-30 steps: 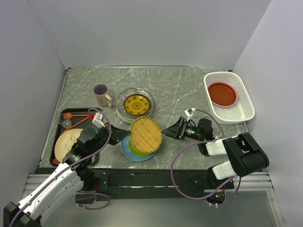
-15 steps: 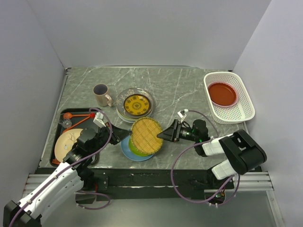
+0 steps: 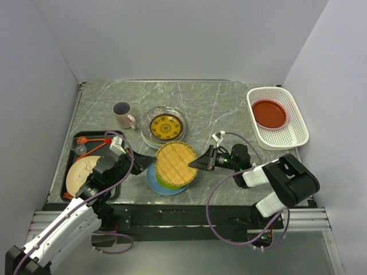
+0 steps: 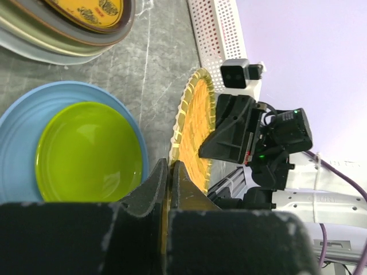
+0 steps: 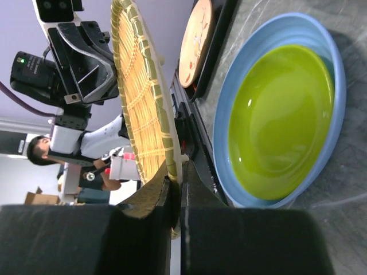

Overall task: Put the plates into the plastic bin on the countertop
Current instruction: Pick up the plate at the center of the board.

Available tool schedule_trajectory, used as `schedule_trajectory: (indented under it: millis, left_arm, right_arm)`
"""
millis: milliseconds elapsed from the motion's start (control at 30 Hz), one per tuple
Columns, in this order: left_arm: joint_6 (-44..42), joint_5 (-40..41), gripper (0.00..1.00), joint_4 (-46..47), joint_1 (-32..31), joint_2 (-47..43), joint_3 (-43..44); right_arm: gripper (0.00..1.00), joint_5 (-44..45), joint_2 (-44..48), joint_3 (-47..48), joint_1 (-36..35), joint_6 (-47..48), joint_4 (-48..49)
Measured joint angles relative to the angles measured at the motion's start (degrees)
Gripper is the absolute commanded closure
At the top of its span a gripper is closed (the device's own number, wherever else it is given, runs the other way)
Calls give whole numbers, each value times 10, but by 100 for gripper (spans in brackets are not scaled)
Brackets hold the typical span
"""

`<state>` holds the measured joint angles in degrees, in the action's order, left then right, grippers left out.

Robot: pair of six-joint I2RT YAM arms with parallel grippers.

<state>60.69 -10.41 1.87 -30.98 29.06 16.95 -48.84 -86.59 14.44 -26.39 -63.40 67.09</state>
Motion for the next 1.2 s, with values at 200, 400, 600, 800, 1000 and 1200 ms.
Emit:
schedule_trajectory:
  millis: [200, 400, 600, 800, 1000, 1200]
  left_arm:
    - [0, 2, 99, -7, 0, -1, 0]
    - [-3, 3, 54, -14, -1, -9, 0]
    - [-5, -5, 1, -16, -10, -18, 0]
    - [-7, -4, 1, -23, -10, -19, 0]
    - [-11, -2, 1, -28, -10, -20, 1]
    - [-14, 0, 1, -39, -10, -22, 2]
  right_arm:
    - [100, 7, 30, 2, -2, 16, -40]
    - [100, 14, 67, 6, -6, 41, -89]
    - [100, 35, 80, 10, -12, 70, -141]
    - [100, 46, 80, 10, -13, 77, -160]
    - [100, 49, 81, 10, -13, 78, -163]
    - [100, 57, 110, 10, -14, 92, -201]
